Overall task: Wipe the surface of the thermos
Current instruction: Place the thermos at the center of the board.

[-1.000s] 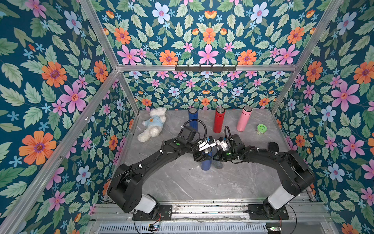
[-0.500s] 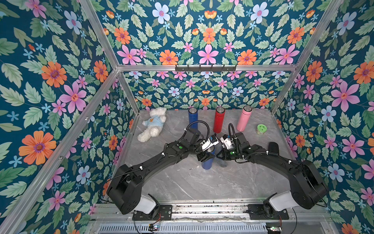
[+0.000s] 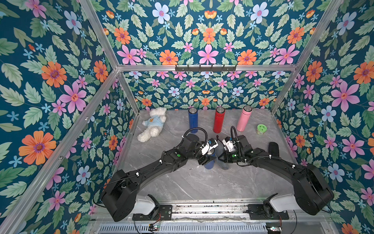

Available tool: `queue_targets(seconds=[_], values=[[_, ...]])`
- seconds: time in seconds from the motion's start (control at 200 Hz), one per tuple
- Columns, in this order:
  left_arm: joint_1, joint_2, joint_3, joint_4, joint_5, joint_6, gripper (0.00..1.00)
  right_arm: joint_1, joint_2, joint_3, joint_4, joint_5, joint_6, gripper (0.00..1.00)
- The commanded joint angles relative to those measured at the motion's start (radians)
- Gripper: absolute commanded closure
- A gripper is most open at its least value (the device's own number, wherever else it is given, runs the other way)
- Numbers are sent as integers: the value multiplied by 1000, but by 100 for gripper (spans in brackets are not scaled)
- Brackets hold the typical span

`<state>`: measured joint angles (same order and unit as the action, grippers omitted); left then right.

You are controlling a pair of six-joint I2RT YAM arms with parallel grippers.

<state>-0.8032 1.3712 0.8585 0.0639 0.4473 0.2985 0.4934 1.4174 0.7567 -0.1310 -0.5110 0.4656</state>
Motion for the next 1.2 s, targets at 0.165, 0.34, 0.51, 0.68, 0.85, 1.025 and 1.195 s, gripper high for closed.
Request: queue_targets(seconds=[0.165, 0.34, 0.51, 0.68, 0.85, 1.025, 1.195], values=[[-4, 42, 55, -116, -54, -22, 57, 1, -4, -9, 45, -4, 16, 100], [-6, 114, 192, -271, -83, -32, 53, 2, -1, -12, 56, -6, 22, 100], [-9, 158, 254, -344, -97, -27, 47, 1, -11, -3, 33, 6, 14, 100], [-11, 150, 249, -335, -91, -22, 37, 0, -19, 6, 12, 18, 8, 100], [-13, 138, 243, -334, -90, -16, 28, 1, -26, 6, -1, 31, 3, 100], [-13, 123, 236, -327, -93, -9, 17, 2, -29, 9, -10, 38, -1, 100], [-13, 113, 220, -299, -105, -16, 3, 1, -26, 6, -11, 39, -2, 100]])
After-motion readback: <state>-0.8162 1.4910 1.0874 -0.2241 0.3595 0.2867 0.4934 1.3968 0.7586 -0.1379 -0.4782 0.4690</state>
